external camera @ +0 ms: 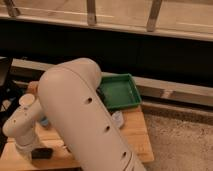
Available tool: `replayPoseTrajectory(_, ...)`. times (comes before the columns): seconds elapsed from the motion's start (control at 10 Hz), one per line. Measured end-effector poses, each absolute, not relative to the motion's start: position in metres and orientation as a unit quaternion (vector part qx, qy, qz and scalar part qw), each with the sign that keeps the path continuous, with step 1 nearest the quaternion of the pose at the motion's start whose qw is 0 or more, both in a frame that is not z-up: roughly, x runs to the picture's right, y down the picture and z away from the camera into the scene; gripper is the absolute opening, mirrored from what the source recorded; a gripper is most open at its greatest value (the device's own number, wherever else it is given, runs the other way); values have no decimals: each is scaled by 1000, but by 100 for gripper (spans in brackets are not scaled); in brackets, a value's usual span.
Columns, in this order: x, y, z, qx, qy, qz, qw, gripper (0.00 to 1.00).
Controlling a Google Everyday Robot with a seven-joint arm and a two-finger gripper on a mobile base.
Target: Place eraser in table surface
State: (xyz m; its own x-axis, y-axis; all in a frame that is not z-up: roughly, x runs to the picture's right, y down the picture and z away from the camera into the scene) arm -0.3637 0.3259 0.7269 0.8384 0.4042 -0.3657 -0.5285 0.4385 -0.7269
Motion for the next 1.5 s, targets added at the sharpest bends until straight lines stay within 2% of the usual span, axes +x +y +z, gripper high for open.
replayPoseTrajectory(0.2, -365, 326, 726, -453, 68, 275, 845, 9)
replayPoseTrajectory(0.3, -367, 330, 729, -453, 74, 275, 845, 2)
replayPoseTrajectory(0.4, -370, 336, 733, -454, 81, 275, 843, 0)
replayPoseTrajectory(0.8, -365, 331, 729, -450, 79, 279, 844, 0)
replayPoseTrajectory(1.0, -347, 305, 724, -429, 64, 317, 843, 0)
replayPoseTrajectory(1.3, -310, 242, 710, -388, 49, 366, 844, 0)
replayPoseTrajectory(1.5, -295, 223, 706, -375, 46, 387, 841, 0)
